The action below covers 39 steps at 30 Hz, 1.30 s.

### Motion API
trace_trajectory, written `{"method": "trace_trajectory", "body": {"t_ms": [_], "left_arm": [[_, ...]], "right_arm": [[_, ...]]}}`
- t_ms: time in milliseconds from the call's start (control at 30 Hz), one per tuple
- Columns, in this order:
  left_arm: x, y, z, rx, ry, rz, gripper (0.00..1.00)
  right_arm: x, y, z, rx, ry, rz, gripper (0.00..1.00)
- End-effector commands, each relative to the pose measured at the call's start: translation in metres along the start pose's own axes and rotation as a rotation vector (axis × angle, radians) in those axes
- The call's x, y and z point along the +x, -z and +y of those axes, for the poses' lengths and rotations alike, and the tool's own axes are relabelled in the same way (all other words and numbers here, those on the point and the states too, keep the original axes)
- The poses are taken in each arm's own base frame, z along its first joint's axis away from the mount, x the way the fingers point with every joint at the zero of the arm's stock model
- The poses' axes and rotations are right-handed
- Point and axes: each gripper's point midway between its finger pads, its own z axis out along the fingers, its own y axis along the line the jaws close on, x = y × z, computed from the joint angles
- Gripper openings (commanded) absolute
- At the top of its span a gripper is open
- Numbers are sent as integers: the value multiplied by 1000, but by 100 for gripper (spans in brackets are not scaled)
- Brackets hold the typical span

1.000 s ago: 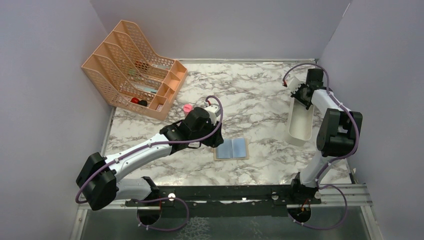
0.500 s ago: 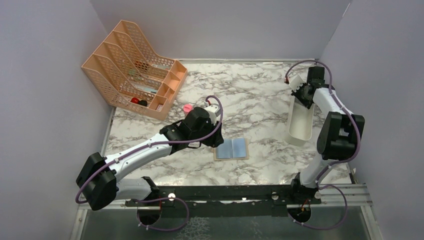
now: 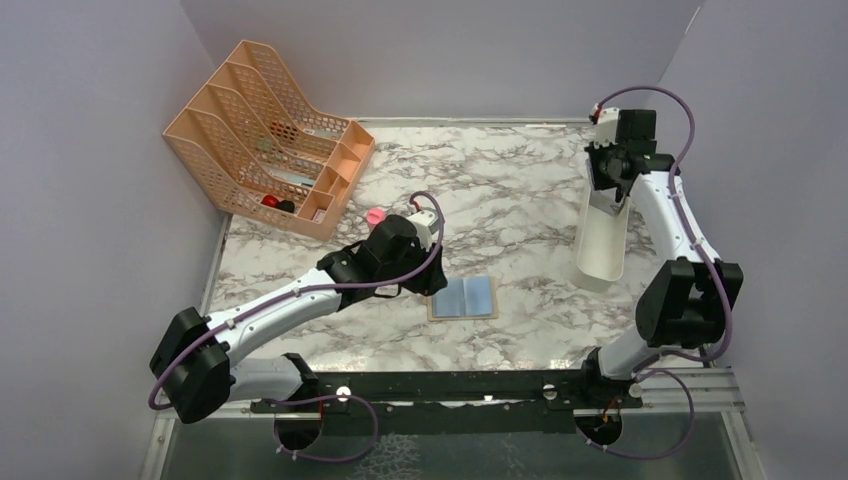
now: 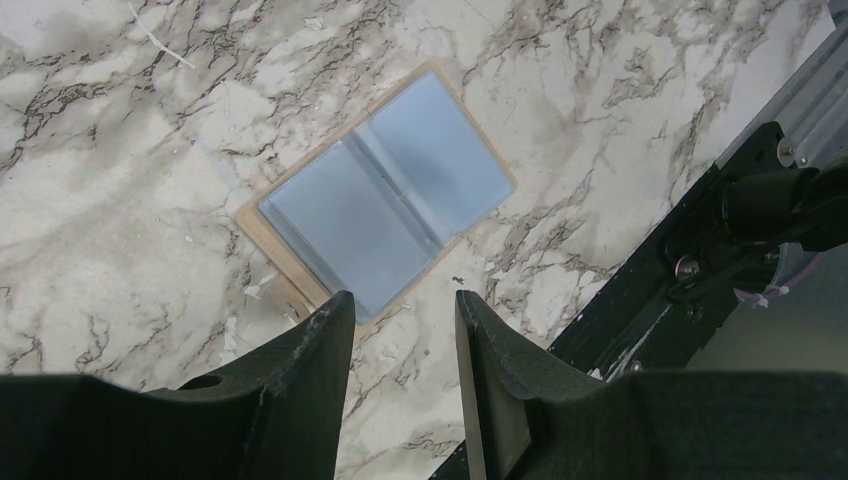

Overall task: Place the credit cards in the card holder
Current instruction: Pick up the credit card from the storage box, then insert the credit card into the card holder.

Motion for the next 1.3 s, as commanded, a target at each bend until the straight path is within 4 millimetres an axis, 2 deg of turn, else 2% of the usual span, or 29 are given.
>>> {"method": "trace_trajectory", "body": {"t_ms": [0, 100, 133, 233, 300, 400, 600, 767, 1000, 1267], "left_arm": [[-7, 8, -5, 28, 10, -41, 44], [-5, 9, -6, 33, 24, -37, 44], [-4, 7, -6, 36, 30, -35, 44], [5, -1, -4, 33, 69, 1, 41], [10, -8, -7, 52, 99, 16, 37], [12, -15, -10, 89, 142, -12, 31], [17, -31, 7, 14, 175, -25, 19], [27, -47, 21, -34, 201, -21, 11], [44, -64, 41, -102, 226, -4, 4], [65, -64, 59, -168, 237, 14, 4]], "right_arm": [[-9, 27, 21, -13, -220, -48, 1], [-25, 49, 51, -171, -252, -147, 1], [-36, 62, 64, -241, -243, -208, 1], [-48, 97, 107, -443, -272, -344, 1], [-49, 115, 130, -566, -358, -388, 1], [-41, 136, 168, -798, -403, -352, 1], [5, 133, 218, -974, -521, -149, 1], [51, 117, 253, -986, -526, 6, 1], [94, 111, 286, -1026, -555, 105, 1], [138, 98, 319, -1035, -545, 221, 1]]}}
